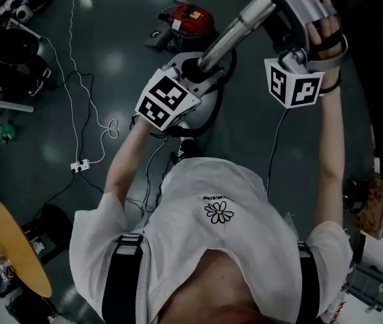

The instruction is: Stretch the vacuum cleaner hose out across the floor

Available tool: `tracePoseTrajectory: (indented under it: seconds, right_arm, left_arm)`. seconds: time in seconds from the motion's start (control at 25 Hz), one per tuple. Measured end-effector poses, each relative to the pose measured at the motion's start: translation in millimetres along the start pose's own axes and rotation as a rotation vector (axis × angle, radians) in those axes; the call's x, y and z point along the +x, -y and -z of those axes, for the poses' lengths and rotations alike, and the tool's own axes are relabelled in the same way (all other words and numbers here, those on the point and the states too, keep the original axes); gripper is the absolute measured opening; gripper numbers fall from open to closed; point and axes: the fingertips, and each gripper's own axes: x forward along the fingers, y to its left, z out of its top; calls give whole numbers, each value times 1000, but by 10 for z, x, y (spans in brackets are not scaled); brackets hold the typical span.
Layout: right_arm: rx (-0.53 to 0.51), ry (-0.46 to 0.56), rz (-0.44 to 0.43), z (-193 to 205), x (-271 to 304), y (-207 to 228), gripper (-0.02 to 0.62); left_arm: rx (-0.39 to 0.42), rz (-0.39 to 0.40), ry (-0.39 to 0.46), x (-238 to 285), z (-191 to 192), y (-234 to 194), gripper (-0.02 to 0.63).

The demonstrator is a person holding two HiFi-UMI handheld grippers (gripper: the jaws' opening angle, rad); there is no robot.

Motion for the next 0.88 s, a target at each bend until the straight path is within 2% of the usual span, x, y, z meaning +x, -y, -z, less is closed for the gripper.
tracePoseTrajectory:
  seconds: [0.12, 0.16, 0.2, 0.24, 0.32, 0.36, 0.4, 0.44, 0.52, 0.6, 0.68, 0.76, 0.8, 0.84, 0.88]
  right_arm:
    - [-13, 47, 76, 115, -804, 71, 387]
    - [8, 50, 123, 197, -1074, 188, 387]
    - [89, 16, 187, 408, -1347, 382, 385]
    - [239, -55, 262, 769, -1634, 620, 386]
    - [647, -268, 364, 1687, -2242, 1018, 387]
    - [832, -363, 355, 2025, -2506, 1125, 386]
    - [970, -413, 296, 2166, -2712, 1147, 385]
    - [1068, -415, 214, 2127, -2873, 1077, 385]
    - [1261, -349, 83, 1788, -3128, 699, 385]
    - [1567, -298, -37, 1247, -3292, 114, 385]
    - [2024, -280, -177, 529, -3443, -575, 385]
    - [2571, -248, -276, -283, -3624, -1165, 385]
    - [2806, -221, -312, -682, -3709, -1384, 384]
    - [2978, -219, -340, -1046, -3809, -1589, 384]
    - [3098, -271, -358, -1367, -3936, -1804, 385]
  left_arm:
    - [68, -23, -43, 123, -17, 655, 118]
    - [67, -37, -72, 84, 53, 854, 118]
    - [47, -54, -113, -3, 175, 1010, 113]
    - [9, -76, -155, -126, 328, 1110, 112]
    - [-98, -145, -195, -414, 575, 1199, 112]
    - [-159, -183, -182, -543, 621, 1238, 112]
    - [-214, -215, -153, -642, 614, 1287, 109]
    - [-257, -241, -116, -709, 571, 1337, 108]
    - [-316, -279, -36, -777, 439, 1413, 107]
    - [-363, -317, 38, -839, 314, 1447, 107]
    - [-417, -362, 106, -930, 216, 1462, 107]
    - [-490, -407, 173, -1037, 152, 1479, 108]
    - [-536, -425, 203, -1101, 142, 1496, 108]
    - [-587, -439, 232, -1175, 152, 1523, 108]
    - [-640, -449, 259, -1264, 179, 1556, 107]
